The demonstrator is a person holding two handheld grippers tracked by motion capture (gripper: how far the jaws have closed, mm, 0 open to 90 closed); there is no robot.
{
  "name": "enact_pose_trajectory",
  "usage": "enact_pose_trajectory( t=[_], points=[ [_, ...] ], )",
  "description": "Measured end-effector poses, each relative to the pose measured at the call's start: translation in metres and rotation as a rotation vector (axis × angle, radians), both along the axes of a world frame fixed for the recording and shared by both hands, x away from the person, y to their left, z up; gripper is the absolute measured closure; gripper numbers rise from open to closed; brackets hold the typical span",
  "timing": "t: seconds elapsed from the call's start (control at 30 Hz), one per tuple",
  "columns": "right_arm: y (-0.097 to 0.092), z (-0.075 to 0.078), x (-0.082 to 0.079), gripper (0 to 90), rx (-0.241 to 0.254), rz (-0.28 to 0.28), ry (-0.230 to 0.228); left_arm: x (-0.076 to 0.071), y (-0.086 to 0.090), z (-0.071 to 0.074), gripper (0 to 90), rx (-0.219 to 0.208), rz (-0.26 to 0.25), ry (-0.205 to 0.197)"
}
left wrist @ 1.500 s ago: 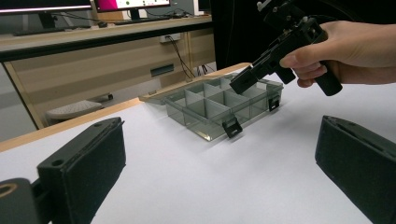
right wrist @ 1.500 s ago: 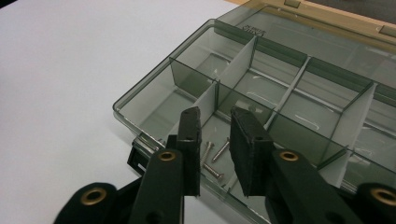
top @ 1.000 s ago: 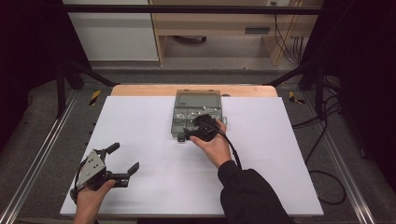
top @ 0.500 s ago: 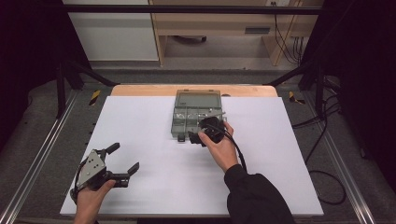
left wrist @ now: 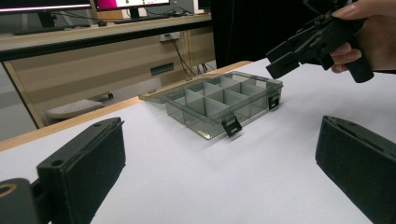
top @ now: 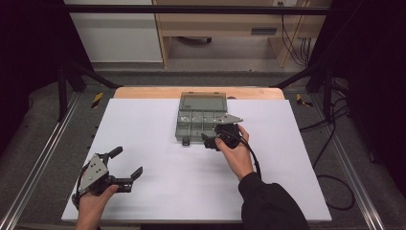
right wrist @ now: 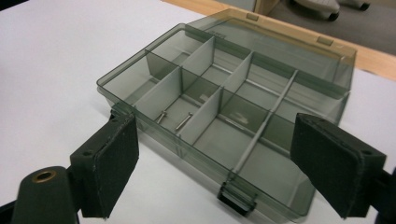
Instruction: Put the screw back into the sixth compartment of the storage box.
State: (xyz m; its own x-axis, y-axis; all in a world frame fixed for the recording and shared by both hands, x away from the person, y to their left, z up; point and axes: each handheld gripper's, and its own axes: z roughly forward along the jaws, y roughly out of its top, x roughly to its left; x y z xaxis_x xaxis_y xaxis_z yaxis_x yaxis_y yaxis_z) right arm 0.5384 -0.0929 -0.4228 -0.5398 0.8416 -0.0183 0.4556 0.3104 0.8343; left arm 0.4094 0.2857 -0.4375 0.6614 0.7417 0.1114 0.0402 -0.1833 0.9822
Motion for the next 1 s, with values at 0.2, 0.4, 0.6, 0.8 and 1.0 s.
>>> enact_pose_trajectory(
  t=[0.2, 0.4, 0.6, 0.8, 1.0],
  points=[
    [-0.011, 0.002, -0.006, 18.5, 0.010, 0.001, -0.041, 0.000, 0.001, 0.000, 1.1, 0.004, -0.001, -0.003],
    [-0.031, 0.006, -0.020, 11.6, 0.078, 0.015, -0.117, 0.000, 0.000, 0.000, 1.0, 0.004, -0.003, -0.002],
    [-0.050, 0.006, -0.038, 7.9, 0.116, -0.001, -0.195, 0.000, 0.000, 0.000, 0.7, 0.003, -0.005, -0.002],
    [-0.068, 0.003, -0.051, 9.1, 0.103, -0.024, -0.236, 0.000, 0.000, -0.001, 0.7, 0.004, -0.003, 0.002],
    [-0.087, -0.001, -0.068, 8.9, 0.133, -0.023, -0.255, -0.001, 0.000, 0.000, 0.7, 0.006, -0.002, 0.003]
  ],
)
